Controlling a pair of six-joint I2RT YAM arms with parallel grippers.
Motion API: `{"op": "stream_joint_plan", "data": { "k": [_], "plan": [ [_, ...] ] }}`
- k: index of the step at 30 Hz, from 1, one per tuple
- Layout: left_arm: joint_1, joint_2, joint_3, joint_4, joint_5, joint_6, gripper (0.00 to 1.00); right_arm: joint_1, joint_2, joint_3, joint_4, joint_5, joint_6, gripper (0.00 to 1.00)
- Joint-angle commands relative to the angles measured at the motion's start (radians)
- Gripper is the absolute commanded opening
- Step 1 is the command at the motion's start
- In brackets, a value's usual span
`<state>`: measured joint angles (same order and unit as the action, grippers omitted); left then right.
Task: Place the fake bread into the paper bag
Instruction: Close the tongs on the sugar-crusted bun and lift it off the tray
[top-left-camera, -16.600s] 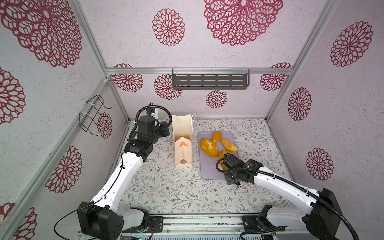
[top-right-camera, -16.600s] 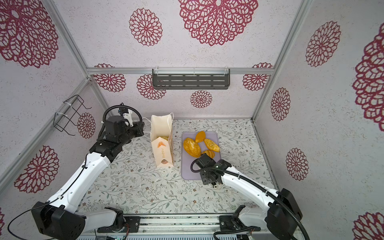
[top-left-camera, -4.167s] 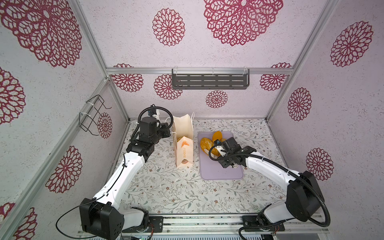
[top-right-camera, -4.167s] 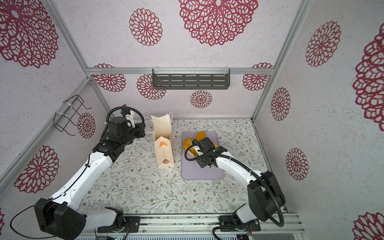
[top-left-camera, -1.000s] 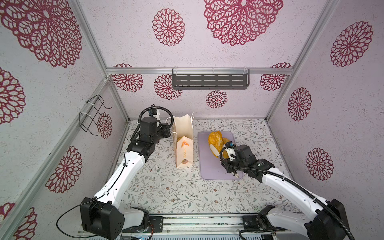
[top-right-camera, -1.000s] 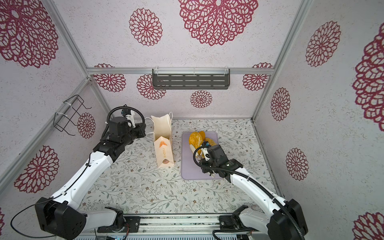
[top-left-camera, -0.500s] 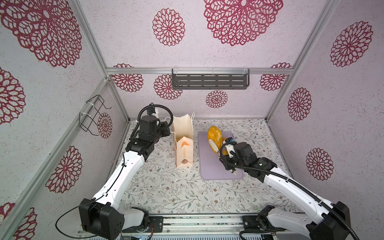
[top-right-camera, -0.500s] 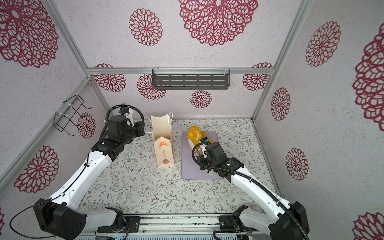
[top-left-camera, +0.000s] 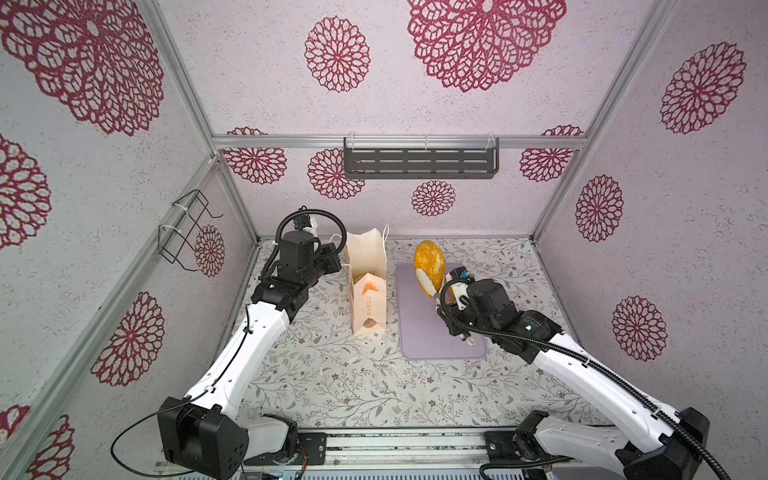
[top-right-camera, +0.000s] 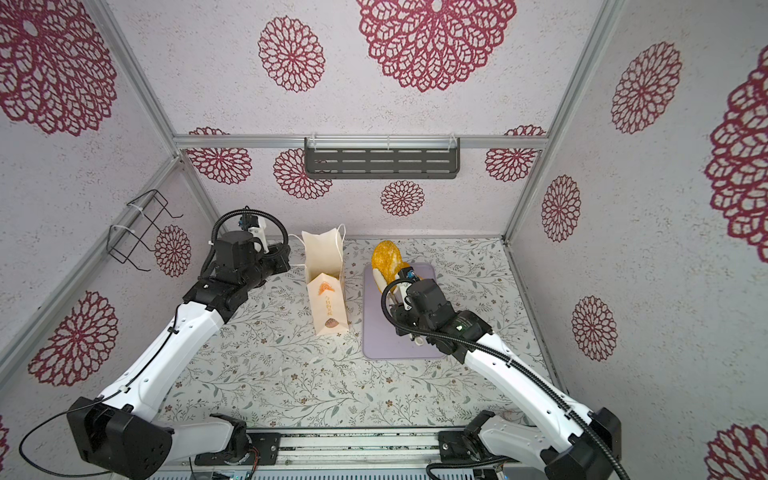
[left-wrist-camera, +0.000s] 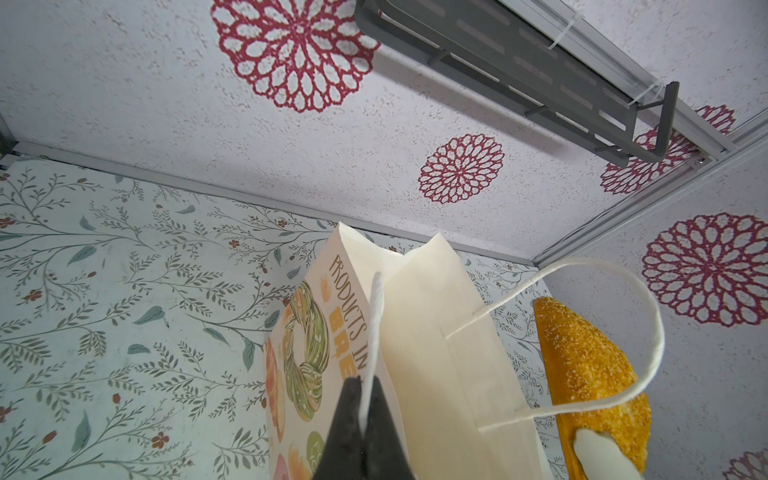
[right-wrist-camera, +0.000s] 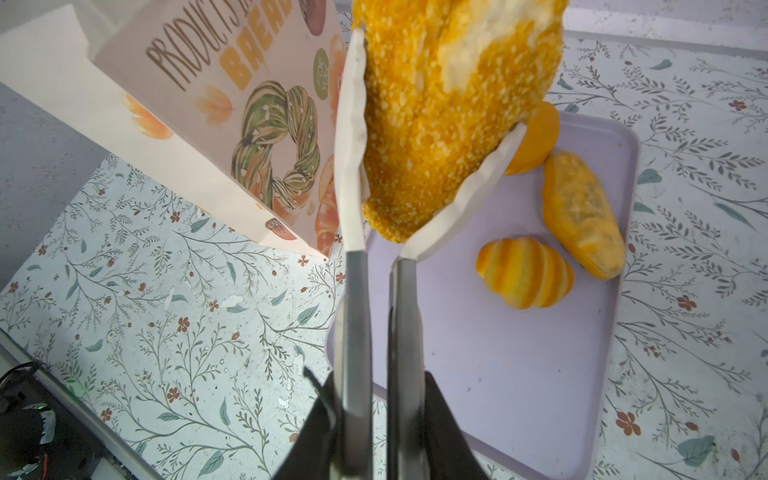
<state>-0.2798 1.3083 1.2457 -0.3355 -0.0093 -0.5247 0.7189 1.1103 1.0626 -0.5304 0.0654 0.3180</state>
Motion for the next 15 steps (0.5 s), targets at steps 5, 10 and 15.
{"op": "stream_joint_plan", "data": {
  "k": [5,10,15],
  "plan": [
    [-0.007,-0.028,0.021,-0.004,0.012,0.005,0.0,0.035,-0.017,0.147,-0.018,0.075,0.023,0.17],
    [-0.009,-0.029,0.021,-0.004,0.011,0.005,0.0,0.055,0.009,0.239,-0.071,0.098,0.024,0.16],
    [-0.009,-0.032,0.021,-0.006,0.007,0.009,0.0,0.075,0.033,0.308,-0.105,0.124,0.024,0.15]
  ]
}}
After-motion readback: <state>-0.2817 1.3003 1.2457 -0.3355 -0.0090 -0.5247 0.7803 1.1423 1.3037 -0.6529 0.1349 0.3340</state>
